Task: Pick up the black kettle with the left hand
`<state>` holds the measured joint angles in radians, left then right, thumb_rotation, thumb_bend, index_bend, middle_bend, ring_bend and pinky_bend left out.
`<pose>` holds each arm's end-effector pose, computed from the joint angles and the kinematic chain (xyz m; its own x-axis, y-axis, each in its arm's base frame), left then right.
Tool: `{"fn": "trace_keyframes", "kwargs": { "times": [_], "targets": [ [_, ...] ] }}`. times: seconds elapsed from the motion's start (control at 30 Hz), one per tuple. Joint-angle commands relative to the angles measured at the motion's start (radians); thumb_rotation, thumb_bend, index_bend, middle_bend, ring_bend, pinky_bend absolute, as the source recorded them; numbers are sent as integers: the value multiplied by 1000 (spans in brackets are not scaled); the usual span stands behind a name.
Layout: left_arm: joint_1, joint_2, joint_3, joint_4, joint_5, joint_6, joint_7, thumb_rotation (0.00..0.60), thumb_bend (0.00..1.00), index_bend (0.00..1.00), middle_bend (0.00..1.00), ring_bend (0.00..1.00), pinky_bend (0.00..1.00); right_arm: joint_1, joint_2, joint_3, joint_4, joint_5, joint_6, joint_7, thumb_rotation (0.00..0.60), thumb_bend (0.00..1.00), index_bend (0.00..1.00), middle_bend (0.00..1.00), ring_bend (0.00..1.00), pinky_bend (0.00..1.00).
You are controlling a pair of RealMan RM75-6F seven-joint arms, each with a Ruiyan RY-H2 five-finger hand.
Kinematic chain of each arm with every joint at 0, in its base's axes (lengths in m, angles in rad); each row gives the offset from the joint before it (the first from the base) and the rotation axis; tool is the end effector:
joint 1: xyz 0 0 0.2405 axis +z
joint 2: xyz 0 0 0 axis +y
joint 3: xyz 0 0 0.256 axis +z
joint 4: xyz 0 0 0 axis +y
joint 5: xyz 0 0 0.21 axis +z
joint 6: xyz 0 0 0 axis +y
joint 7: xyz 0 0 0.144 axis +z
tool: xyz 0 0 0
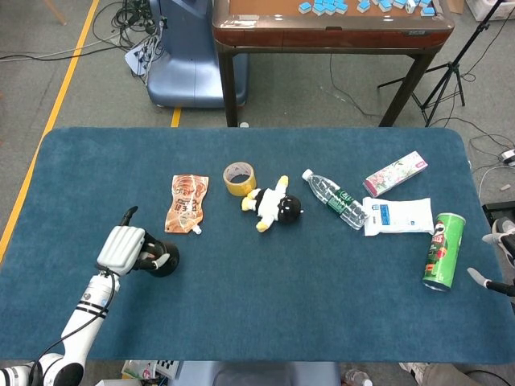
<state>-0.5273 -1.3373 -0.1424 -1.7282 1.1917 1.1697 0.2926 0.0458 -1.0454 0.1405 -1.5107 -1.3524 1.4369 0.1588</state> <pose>-0.1903 0.2963 0.0577 0.3432 0.1739 0.9230 0.9250 -0.2334 -0.2999 -0.3549 -0.1862 0.2138 0.3876 0.0626 0.9197 -0.9112 0.1769 0.3720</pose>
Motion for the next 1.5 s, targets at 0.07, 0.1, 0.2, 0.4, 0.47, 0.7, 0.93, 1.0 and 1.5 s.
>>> {"fn": "trace_keyframes", "kwargs": {
  "times": [0.07,0.1,0.2,0.4,0.47,0.7,0.93,1.0,1.5],
  "targets": [
    [3,-6,1,9,13,14,11,511,232,968,1000,863,0,-1,1,0,-1,1,1,0,600,110,375,388,262,280],
    [3,-8,1,11,16,18,15,516,237,968,1000,863,0,-1,1,0,-1,1,2,0,600,110,375,388,262,280],
    [4,-12,2,12,17,20,19,525,249,968,1000,863,14,-2,1,-1,-2,1,2,0,600,110,375,388,262,280],
    [2,-13,1,9,14,22,39,525,250,968,1000,863,130,-3,2,0,0,4,0,1,600,110,375,388,262,280],
    [2,-12,0,8,14,21,43,525,250,968,1000,863,169,-2,1,-1,2,5,-2,1,600,110,375,388,262,280],
    [0,-13,-1,10,16,22,51,529,250,968,1000,866,387,-1,0,-1,4,6,-6,4,600,110,375,386,256,280],
    [-1,-14,-1,8,14,25,69,537,252,969,1000,869,504,-3,0,-1,5,8,-6,6,600,110,375,386,256,280],
    [0,-14,-1,8,14,29,77,537,255,969,1000,869,512,-2,0,0,4,7,-6,6,600,110,375,386,256,280],
    [7,-17,-5,3,8,50,104,536,255,970,1000,870,531,-2,0,0,2,6,-6,5,600,110,375,386,256,280]
  ]
}}
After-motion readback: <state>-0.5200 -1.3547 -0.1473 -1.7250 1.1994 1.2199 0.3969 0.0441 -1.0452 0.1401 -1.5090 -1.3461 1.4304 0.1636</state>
